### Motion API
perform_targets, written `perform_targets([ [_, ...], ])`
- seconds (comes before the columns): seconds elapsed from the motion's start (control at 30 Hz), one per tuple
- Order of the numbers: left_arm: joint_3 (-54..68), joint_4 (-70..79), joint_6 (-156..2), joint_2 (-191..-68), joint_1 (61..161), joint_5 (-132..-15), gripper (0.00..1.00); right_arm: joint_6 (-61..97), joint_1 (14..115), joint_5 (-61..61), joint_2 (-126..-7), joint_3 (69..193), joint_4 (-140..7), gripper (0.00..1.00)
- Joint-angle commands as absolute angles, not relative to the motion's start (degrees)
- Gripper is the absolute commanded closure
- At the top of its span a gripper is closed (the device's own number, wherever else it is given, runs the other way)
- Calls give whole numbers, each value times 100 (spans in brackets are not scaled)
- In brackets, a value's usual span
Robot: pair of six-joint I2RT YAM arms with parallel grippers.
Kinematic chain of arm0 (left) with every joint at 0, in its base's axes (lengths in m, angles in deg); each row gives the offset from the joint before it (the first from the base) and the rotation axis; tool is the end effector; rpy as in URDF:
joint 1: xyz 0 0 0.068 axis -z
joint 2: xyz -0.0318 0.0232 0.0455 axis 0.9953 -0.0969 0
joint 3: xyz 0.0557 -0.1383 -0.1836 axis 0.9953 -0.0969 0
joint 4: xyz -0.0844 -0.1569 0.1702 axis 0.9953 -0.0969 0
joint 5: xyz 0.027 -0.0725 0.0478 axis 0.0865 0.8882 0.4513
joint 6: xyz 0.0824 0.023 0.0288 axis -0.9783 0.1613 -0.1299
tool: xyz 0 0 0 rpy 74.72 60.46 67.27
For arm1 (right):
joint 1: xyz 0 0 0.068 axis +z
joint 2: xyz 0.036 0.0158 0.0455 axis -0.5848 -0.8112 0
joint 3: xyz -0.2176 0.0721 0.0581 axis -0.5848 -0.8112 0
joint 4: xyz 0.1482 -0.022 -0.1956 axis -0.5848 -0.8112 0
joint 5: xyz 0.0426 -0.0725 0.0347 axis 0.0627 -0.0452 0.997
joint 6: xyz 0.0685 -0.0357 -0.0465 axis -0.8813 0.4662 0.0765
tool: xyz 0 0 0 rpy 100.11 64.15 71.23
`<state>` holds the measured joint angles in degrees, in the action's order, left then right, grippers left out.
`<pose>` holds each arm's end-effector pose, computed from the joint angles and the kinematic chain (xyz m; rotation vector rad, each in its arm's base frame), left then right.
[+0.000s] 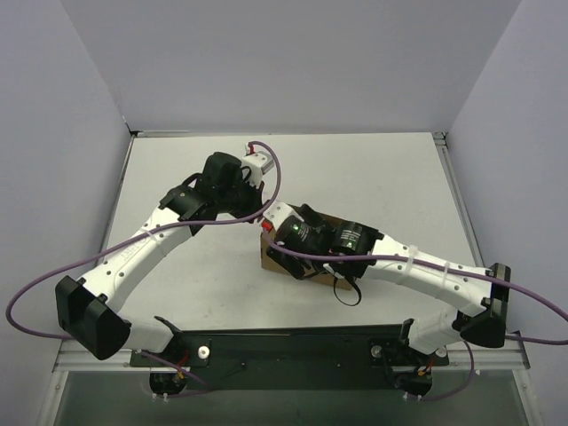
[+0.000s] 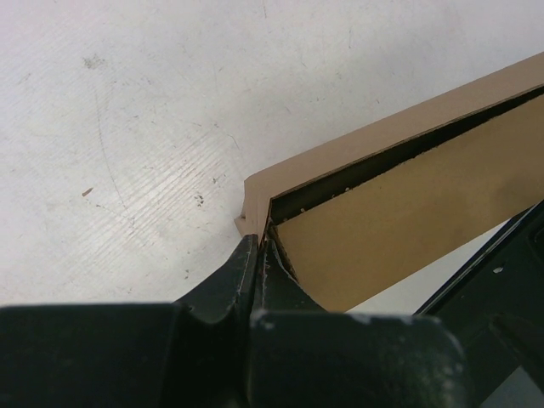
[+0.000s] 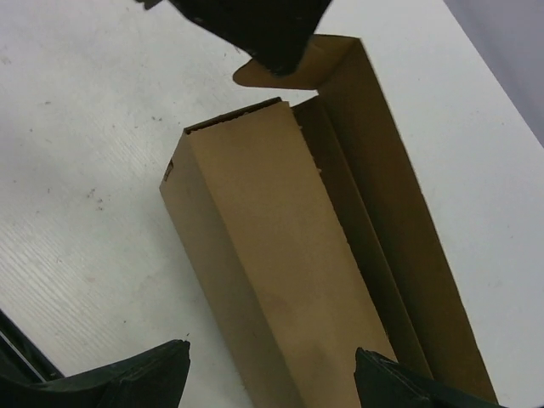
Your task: Fold the paper box
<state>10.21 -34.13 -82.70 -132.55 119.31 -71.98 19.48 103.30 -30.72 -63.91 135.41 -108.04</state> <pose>0.2582 -0.1964 0.2849 0.6708 2.2148 -0.5600 0.1496 0.2798 0.3024 -0.9703 2.0082 0.2411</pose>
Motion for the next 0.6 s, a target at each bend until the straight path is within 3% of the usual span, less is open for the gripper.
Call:
perform_targets([
  [0.0,1007,-3110,-8384,-13008,11968,-7178,100,3077,10312,-2916,-6474,13405,-10312,22],
  [0.57,1042,-3084,-8463,-13034,11977,-7108,100,3816,9819,-2300,-6096,12033,-8931,21],
])
